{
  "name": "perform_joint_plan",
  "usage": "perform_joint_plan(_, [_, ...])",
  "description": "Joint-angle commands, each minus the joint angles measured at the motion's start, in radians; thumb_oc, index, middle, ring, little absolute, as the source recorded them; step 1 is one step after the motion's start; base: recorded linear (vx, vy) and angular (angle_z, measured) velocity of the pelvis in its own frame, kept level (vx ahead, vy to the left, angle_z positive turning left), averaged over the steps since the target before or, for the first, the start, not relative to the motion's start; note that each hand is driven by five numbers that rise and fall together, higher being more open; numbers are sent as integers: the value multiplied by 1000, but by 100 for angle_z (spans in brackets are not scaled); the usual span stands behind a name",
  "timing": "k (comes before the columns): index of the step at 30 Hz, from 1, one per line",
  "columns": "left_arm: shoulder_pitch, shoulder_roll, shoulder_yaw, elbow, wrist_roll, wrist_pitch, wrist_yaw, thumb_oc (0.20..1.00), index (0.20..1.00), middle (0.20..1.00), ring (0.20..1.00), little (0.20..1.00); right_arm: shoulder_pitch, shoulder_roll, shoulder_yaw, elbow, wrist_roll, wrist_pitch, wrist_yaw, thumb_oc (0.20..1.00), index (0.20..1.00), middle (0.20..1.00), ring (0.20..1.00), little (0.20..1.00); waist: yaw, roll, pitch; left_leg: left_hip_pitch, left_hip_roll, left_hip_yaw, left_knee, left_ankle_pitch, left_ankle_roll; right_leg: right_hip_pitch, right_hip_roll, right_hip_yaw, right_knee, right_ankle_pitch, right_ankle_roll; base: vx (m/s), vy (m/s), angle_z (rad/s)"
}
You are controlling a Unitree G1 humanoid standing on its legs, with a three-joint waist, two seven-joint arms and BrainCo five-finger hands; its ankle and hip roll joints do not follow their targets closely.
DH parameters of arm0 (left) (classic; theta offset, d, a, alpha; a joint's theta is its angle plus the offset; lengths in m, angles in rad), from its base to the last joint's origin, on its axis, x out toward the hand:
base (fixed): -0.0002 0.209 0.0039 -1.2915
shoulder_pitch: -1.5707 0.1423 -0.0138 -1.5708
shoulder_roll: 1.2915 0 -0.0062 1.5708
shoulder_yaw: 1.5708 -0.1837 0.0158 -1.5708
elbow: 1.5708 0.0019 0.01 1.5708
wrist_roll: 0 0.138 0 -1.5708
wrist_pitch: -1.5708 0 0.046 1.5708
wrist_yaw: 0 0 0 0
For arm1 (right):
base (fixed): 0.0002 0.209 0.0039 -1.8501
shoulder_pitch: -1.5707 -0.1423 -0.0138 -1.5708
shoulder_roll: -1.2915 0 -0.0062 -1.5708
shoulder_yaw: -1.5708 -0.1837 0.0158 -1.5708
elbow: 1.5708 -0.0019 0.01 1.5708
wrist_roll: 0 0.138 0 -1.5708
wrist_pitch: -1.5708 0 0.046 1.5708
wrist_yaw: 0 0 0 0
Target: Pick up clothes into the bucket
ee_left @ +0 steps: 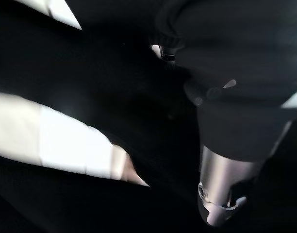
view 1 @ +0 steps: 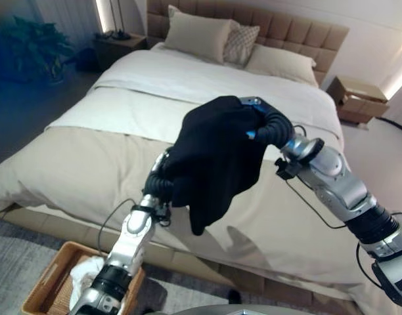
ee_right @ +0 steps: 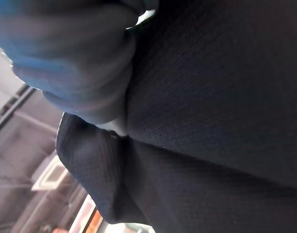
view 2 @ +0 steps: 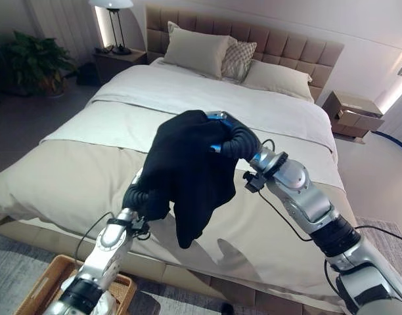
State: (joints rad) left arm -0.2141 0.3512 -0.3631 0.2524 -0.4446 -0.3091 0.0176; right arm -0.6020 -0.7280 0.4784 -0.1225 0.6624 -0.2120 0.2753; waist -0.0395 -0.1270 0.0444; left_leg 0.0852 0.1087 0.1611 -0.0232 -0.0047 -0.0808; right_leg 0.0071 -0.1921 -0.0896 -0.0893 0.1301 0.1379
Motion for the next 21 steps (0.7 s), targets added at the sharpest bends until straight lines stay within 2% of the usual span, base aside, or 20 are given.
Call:
perform_joint_plan(1, [-142, -34, -71, -11, -68, -23, -44, 1000, 1000, 1000, 1000, 1000, -146, 39, 23, -22, 91, -40, -9, 200, 200, 200, 200, 200, -1, 4, -44, -52, 26, -52, 37, 16, 3, 28, -41, -10, 60, -20, 61, 0, 0, 0])
perform_joint_plan(7, [-233, -73, -154, 30, -88, -11, -58, 1000, 1000, 1000, 1000, 1000, -153, 53, 59, -9, 101, -29, -5, 200, 200, 200, 200, 200, -17, 5, -53, -40, 33, -47, 36, 18, -1, 35, -33, -1, 61, -19, 57, 4, -3, -2])
perform_joint_plan(10, [-247, -103, -189, 51, -148, 7, -92, 1000, 1000, 1000, 1000, 1000, -152, 63, 73, -8, 108, -28, 1, 200, 200, 200, 200, 200, -25, 8, -55, -33, 35, -46, 34, 18, -1, 38, -32, 3, 59, -18, 56, 7, -7, -13])
perform_joint_plan(13, [-263, -147, -245, 111, -291, 56, -171, 1000, 1000, 1000, 1000, 1000, -158, 85, 93, 12, 124, -29, 1, 200, 200, 200, 200, 200, -40, 12, -62, -29, 37, -40, 33, 18, -2, 37, -29, 10, 60, -19, 55, 3, -2, -5])
perform_joint_plan(14, [-264, -147, -245, 112, -291, 56, -172, 1000, 1000, 1000, 1000, 1000, -158, 84, 93, 12, 124, -29, 1, 200, 200, 200, 200, 200, -40, 12, -62, -29, 37, -40, 33, 18, -2, 37, -29, 10, 60, -19, 55, 0, 0, 0])
perform_joint_plan(15, [-252, -163, -259, 117, -346, 75, -216, 435, 435, 435, 435, 435, -164, 93, 102, 11, 128, -32, 4, 200, 200, 200, 200, 200, -44, 11, -67, -24, 38, -36, 32, 15, -1, 38, -29, 14, 60, -20, 55, 0, 0, 0])
perform_joint_plan(16, [-252, -163, -258, 118, -347, 74, -216, 206, 206, 206, 206, 206, -164, 93, 102, 11, 128, -32, 4, 200, 200, 200, 200, 200, -44, 11, -67, -24, 38, -36, 32, 15, -1, 38, -29, 14, 60, -20, 55, 0, 0, 0])
perform_joint_plan(21, [-224, -189, -249, 155, -380, 71, -239, 200, 200, 200, 200, 200, -156, 109, 93, 16, 122, -36, 4, 200, 200, 200, 200, 200, -49, 9, -74, -20, 38, -33, 36, 10, 1, 38, -28, 23, 62, -22, 53, 2, -5, -3])
